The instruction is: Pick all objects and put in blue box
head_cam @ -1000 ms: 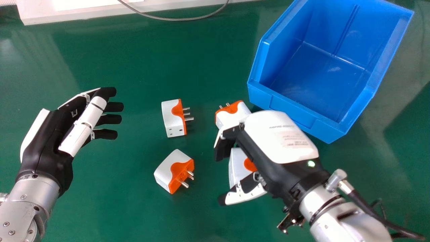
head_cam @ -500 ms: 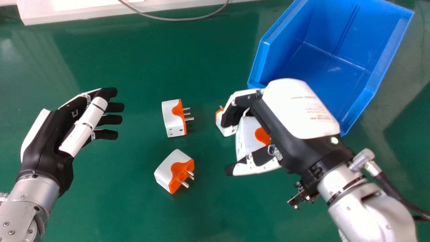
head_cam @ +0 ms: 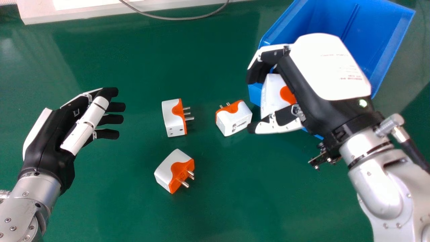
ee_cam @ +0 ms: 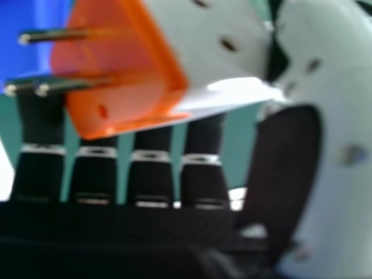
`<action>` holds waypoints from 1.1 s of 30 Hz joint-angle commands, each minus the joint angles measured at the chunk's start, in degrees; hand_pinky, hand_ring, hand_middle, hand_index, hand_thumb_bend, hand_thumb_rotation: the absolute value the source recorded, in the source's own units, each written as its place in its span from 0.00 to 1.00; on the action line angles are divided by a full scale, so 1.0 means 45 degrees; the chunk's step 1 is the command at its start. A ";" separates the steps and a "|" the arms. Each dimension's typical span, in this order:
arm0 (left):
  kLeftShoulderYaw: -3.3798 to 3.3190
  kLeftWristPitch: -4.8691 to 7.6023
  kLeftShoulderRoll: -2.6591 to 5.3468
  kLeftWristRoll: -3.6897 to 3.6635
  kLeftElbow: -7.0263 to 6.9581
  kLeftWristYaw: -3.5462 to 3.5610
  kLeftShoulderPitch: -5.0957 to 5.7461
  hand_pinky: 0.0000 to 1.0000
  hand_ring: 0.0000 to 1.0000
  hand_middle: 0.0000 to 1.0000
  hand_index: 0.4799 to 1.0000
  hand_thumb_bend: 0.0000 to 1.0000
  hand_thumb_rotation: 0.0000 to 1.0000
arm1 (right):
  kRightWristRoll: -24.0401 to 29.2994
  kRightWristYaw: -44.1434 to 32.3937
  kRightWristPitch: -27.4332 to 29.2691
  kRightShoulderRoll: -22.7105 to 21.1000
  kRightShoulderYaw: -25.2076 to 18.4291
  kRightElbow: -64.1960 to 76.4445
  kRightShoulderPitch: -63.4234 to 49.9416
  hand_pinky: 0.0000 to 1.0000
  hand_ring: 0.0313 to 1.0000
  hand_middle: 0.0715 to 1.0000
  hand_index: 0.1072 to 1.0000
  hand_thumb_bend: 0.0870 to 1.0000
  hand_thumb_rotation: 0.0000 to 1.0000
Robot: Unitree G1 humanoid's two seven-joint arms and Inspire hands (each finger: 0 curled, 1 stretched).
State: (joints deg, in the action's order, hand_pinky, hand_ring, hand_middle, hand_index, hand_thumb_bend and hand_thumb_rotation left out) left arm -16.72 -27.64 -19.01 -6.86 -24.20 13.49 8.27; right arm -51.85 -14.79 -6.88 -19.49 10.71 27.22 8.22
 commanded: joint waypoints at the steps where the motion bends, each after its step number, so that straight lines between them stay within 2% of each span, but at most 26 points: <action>1: -0.0167 0.0268 -0.0190 -0.0090 -0.0065 0.0013 -0.0170 0.62 0.71 0.72 0.56 0.35 0.71 | 0.0041 0.0243 0.0012 -0.0233 -0.0512 0.0022 0.0723 0.34 0.41 0.48 0.45 0.45 0.00; 11: -0.0170 0.0246 -0.0219 -0.0066 -0.0094 0.0047 -0.0190 0.62 0.71 0.72 0.56 0.34 0.70 | -0.0100 0.0309 -0.0334 -0.1424 -0.1438 -0.1963 0.2791 0.34 0.41 0.48 0.45 0.45 0.00; 14: -0.0173 0.0353 -0.0296 -0.0060 -0.0033 0.0154 -0.0162 0.62 0.71 0.72 0.56 0.34 0.69 | -0.0223 0.0626 -0.0389 -0.1778 -0.1403 -0.3269 0.3600 0.34 0.41 0.48 0.45 0.45 0.00; 18: -0.0236 0.0552 -0.0441 -0.0133 0.0144 0.0435 -0.0146 0.62 0.71 0.73 0.56 0.34 0.69 | -0.0406 0.1194 -0.0489 -0.1986 -0.1066 -0.5308 0.4743 0.34 0.41 0.48 0.45 0.45 0.00; 23: -0.0279 0.0675 -0.0516 -0.0174 0.0232 0.0640 -0.0123 0.63 0.72 0.73 0.57 0.33 0.69 | -0.0444 0.1854 -0.0583 -0.1968 -0.0471 -0.7378 0.5825 0.34 0.41 0.48 0.46 0.45 0.00; 27: -0.0295 0.0841 -0.0509 -0.0184 0.0339 0.0731 -0.0074 0.63 0.72 0.73 0.57 0.33 0.69 | -0.0480 0.2436 -0.0675 -0.1871 0.0068 -0.9058 0.6619 0.34 0.41 0.48 0.46 0.45 0.00; 33: -0.0271 0.0888 -0.0467 -0.0149 0.0195 0.0677 0.0066 0.64 0.72 0.74 0.58 0.33 0.68 | -0.0763 0.2999 -0.1100 -0.1646 0.1111 -1.0907 0.7578 0.34 0.41 0.48 0.46 0.45 0.00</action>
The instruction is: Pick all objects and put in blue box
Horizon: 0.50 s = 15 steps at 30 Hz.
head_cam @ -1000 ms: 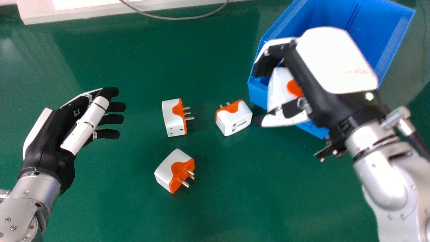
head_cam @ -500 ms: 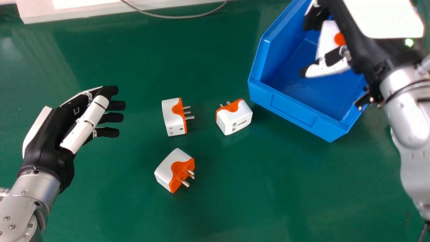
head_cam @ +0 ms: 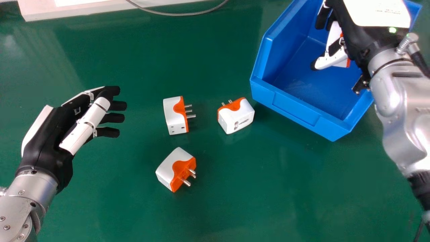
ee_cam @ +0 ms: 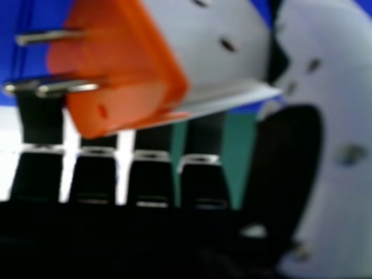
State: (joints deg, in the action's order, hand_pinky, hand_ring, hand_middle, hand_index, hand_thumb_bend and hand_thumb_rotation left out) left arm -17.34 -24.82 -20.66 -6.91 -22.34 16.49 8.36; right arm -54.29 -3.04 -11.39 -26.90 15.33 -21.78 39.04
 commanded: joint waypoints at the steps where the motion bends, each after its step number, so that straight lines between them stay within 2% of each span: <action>1: -0.0125 0.0256 -0.0099 -0.0131 -0.0233 0.0000 0.0055 0.64 0.72 0.74 0.58 0.33 0.68 | -0.0218 0.0434 -0.0142 -0.0001 0.0187 -0.0116 0.0790 0.34 0.41 0.48 0.46 0.45 0.00; 10: -0.0073 0.0249 -0.0102 -0.0078 -0.0223 -0.0079 0.0028 0.64 0.72 0.74 0.59 0.33 0.68 | -0.0177 0.0610 -0.0320 0.0197 0.1168 -0.1487 0.1584 0.34 0.41 0.48 0.46 0.45 0.00; 15: -0.0054 0.0151 -0.0078 -0.0082 -0.0372 -0.0127 0.0059 0.64 0.72 0.74 0.59 0.33 0.68 | -0.0078 0.0795 -0.0516 0.0621 0.1525 -0.2791 0.2309 0.34 0.42 0.48 0.46 0.45 0.00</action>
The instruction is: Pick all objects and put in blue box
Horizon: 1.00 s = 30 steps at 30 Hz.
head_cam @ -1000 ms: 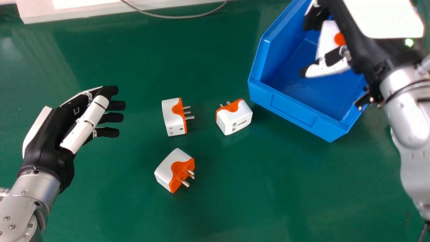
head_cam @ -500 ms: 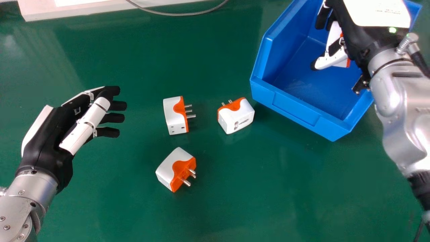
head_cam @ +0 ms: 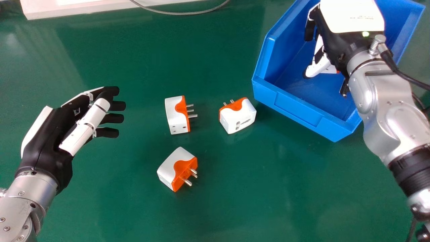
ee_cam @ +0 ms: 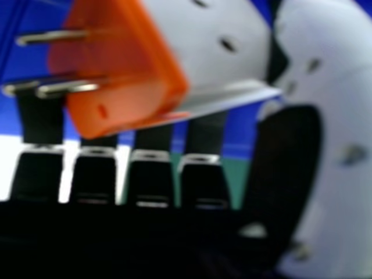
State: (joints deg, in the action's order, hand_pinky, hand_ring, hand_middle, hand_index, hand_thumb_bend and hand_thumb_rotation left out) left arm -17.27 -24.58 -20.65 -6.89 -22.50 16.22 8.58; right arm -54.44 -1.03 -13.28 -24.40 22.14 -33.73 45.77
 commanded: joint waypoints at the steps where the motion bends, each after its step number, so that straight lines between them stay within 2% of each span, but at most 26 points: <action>1: -0.0063 0.0080 -0.0072 -0.0080 -0.0374 -0.0081 0.0026 0.64 0.72 0.74 0.59 0.33 0.68 | 0.0005 0.0415 -0.0134 0.0150 0.0061 -0.0368 0.0933 0.34 0.42 0.48 0.46 0.45 0.00; 8: 0.0002 -0.0006 -0.0007 -0.0062 -0.0572 -0.0167 0.0104 0.64 0.72 0.74 0.59 0.33 0.68 | 0.0288 0.0906 -0.0343 0.0610 0.0260 -0.1814 0.1577 0.34 0.42 0.47 0.46 0.45 0.00; 15: 0.0023 -0.0033 0.0044 -0.0118 -0.0710 -0.0189 0.0196 0.64 0.72 0.74 0.59 0.33 0.67 | 0.0800 0.1216 -0.0754 0.0889 0.0182 -0.2660 0.1960 0.34 0.42 0.47 0.45 0.45 0.00; 21: 0.0006 0.0022 0.0053 -0.0139 -0.0660 -0.0170 0.0224 0.64 0.72 0.74 0.59 0.33 0.67 | 0.1455 0.0953 -0.1199 0.1067 0.0072 -0.2957 0.2085 0.35 0.42 0.46 0.44 0.45 0.00; 25: 0.0015 0.0069 0.0074 -0.0145 -0.0645 -0.0173 0.0219 0.64 0.72 0.74 0.59 0.33 0.67 | 0.1624 0.0359 -0.2088 0.1191 0.0172 -0.2758 0.2152 0.36 0.42 0.46 0.43 0.45 0.00; 26: 0.0015 0.0083 0.0078 -0.0151 -0.0627 -0.0168 0.0212 0.64 0.72 0.74 0.59 0.33 0.67 | 0.1646 0.0196 -0.2364 0.1248 0.0188 -0.2687 0.2166 0.42 0.50 0.53 0.43 0.46 0.02; 29: 0.0016 0.0126 0.0079 -0.0153 -0.0539 -0.0157 0.0173 0.64 0.72 0.74 0.59 0.33 0.67 | 0.1524 -0.0033 -0.3007 0.1336 0.0332 -0.2362 0.2097 0.62 0.74 0.76 0.64 0.59 0.01; 30: 0.0012 0.0130 0.0079 -0.0155 -0.0513 -0.0156 0.0159 0.64 0.72 0.74 0.59 0.33 0.67 | 0.1460 -0.0030 -0.3108 0.1322 0.0413 -0.2323 0.2083 0.70 0.84 0.85 0.77 0.64 0.02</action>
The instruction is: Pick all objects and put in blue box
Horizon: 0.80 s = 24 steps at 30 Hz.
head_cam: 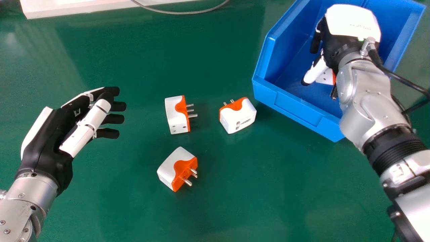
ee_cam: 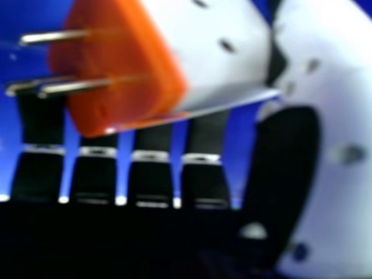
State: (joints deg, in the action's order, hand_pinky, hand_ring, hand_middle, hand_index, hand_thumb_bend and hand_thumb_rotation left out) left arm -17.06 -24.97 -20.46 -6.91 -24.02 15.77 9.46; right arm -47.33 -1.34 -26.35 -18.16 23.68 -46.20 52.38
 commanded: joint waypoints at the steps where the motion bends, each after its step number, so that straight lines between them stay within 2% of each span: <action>1: -0.0028 0.0221 0.0042 -0.0147 -0.0165 -0.0062 -0.0045 0.64 0.72 0.74 0.59 0.33 0.67 | -0.0174 0.0072 -0.0268 -0.0086 0.0145 0.0461 0.0609 0.73 0.87 0.88 0.81 0.66 0.03; 3: -0.0003 0.0240 0.0058 -0.0129 -0.0134 -0.0079 -0.0071 0.64 0.72 0.74 0.59 0.33 0.67 | -0.0236 0.0273 -0.0235 -0.0156 0.0265 0.0476 0.0558 0.80 0.92 0.92 0.88 0.67 0.06; 4: 0.0010 0.0258 0.0062 -0.0118 -0.0099 -0.0083 -0.0090 0.64 0.72 0.74 0.59 0.33 0.67 | -0.0249 0.0366 -0.0183 -0.0187 0.0307 0.0478 0.0532 0.80 0.92 0.92 0.88 0.67 0.06; 7: 0.0031 0.0339 0.0063 -0.0099 0.0040 -0.0069 -0.0145 0.64 0.72 0.74 0.59 0.33 0.67 | -0.0344 0.0526 -0.0110 -0.0285 0.0494 0.0443 0.0499 0.91 0.97 0.97 0.95 0.71 0.13; 15: 0.0146 0.0307 0.0078 -0.0018 0.0104 -0.0149 -0.0271 0.64 0.72 0.74 0.59 0.33 0.67 | -0.0168 0.0630 -0.0210 -0.0321 0.0513 0.0614 0.0494 0.98 0.99 0.99 0.99 0.74 0.19; 24: 0.0288 0.0323 0.0112 -0.0001 0.0253 -0.0287 -0.0415 0.64 0.72 0.74 0.59 0.33 0.67 | 0.0361 0.0748 -0.0564 -0.0235 -0.0176 0.1397 0.0271 1.00 1.00 1.00 1.00 0.70 0.16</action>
State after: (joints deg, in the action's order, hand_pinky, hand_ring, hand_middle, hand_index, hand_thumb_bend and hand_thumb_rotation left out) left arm -15.95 -24.52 -19.99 -6.85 -22.59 14.75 8.21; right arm -45.67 0.95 -28.14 -18.56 24.09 -42.21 52.44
